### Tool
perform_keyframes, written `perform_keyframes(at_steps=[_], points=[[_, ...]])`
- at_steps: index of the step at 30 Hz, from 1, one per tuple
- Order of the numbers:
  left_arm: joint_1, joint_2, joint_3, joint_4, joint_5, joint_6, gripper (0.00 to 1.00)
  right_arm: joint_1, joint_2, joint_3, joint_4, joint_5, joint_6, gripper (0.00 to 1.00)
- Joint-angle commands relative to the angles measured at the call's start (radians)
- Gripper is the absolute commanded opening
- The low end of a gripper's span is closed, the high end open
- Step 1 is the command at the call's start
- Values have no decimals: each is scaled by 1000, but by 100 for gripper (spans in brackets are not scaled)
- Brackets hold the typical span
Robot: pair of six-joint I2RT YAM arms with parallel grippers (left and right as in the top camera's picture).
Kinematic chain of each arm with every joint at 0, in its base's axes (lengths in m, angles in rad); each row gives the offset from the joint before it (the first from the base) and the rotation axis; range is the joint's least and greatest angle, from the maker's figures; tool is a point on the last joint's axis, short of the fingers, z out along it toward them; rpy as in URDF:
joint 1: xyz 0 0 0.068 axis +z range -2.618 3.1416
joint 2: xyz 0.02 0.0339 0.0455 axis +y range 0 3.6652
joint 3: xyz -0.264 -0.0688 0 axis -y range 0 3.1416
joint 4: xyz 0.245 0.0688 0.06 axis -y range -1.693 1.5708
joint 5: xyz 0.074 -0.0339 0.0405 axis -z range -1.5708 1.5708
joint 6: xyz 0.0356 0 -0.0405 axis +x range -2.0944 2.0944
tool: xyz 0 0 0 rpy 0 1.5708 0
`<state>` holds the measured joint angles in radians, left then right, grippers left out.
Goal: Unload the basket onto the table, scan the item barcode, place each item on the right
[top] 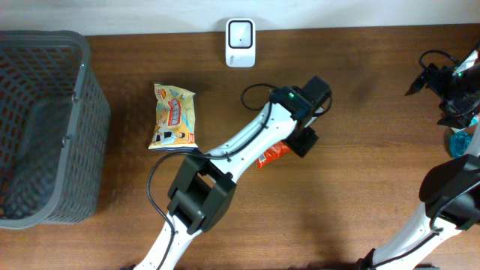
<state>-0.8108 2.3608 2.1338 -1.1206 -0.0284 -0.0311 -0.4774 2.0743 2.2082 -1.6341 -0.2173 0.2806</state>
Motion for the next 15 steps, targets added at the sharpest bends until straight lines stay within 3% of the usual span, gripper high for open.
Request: perform_keyframes(at_steps=[1,3,9,13,14,15], points=[[-27,-2,-2,68,-131,-2,87,-1,0,0,0,13,-2,98],[-27,3,-14,111,-215,-114,87,-1,0,0,0,13,-2,98],[-37,63,-67,114,-217,-24,89,-1,0,0,0,13,-2,98],[-44,134,-68,126,-302,-24,89,-1,0,0,0,13,-2,98],[-44,138,-68,125,-302,-24,88,-1,0,0,0,13,-2,98],[-44,141,-68,125,-302,-24,76,-1,0,0,0,13,-2,98]])
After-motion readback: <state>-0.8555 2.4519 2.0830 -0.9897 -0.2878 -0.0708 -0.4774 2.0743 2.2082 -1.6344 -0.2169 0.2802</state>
